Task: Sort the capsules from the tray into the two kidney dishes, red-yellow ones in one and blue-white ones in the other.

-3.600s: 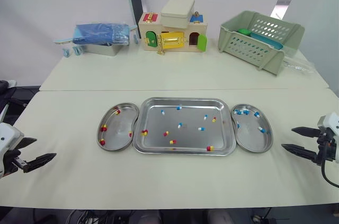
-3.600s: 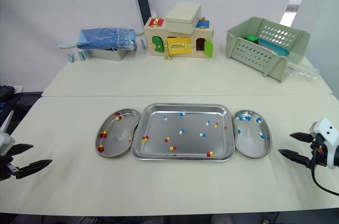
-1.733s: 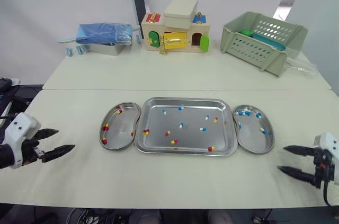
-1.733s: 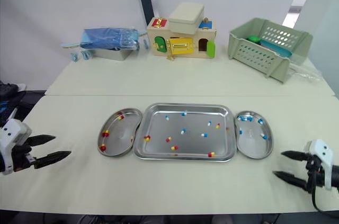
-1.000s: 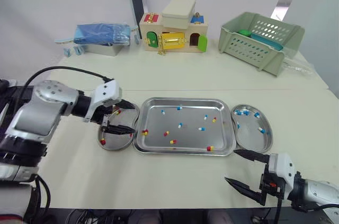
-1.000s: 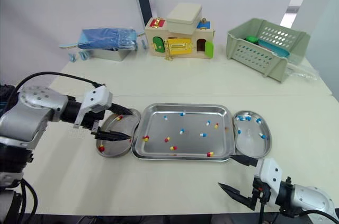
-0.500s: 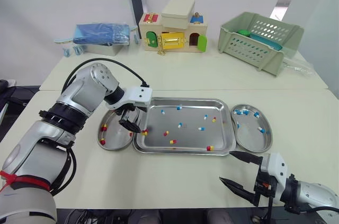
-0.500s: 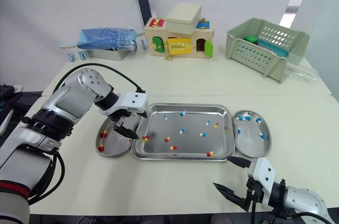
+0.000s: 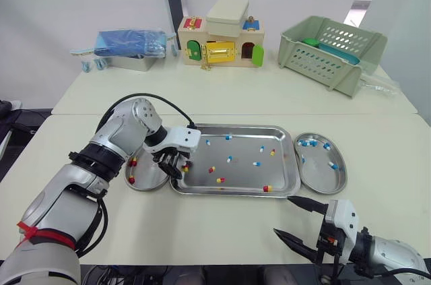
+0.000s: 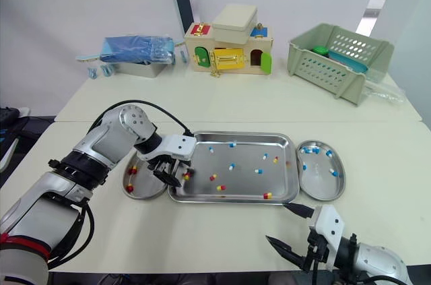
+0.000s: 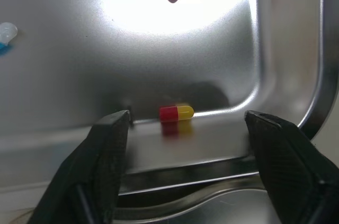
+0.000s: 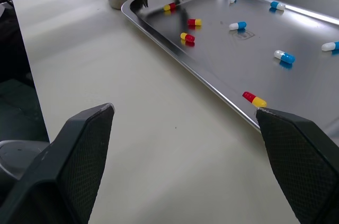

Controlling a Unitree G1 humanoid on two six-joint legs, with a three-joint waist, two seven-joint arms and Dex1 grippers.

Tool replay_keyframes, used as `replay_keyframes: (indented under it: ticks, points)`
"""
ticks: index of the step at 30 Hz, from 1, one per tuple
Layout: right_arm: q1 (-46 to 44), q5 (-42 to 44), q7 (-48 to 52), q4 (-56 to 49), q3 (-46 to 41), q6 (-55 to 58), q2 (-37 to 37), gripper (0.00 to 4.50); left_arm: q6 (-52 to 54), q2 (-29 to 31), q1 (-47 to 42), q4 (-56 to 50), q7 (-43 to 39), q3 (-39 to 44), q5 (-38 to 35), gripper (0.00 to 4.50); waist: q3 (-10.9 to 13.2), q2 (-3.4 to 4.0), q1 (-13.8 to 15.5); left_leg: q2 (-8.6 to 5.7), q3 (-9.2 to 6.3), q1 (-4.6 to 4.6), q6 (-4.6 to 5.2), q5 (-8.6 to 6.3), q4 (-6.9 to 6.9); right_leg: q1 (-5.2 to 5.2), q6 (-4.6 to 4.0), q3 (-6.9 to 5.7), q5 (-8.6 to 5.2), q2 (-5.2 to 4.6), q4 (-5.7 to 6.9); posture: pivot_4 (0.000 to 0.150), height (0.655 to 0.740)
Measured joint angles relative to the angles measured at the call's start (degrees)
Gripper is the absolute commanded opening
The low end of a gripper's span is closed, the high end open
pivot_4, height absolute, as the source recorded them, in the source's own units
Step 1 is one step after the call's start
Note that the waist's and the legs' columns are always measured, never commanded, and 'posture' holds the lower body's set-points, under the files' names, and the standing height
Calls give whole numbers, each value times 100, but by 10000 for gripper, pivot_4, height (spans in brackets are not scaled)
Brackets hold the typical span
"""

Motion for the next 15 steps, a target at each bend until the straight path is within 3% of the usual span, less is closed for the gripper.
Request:
replay_keyframes:
  ticks: [15]
  points:
    - [-115,-36,-102,0,108,-41,1,45000,291,-469,-202,231,246,-1,751,26235,0,0,-1,-1,0,2,0,0,2,2,0,0,0,0,1,1500,7400]
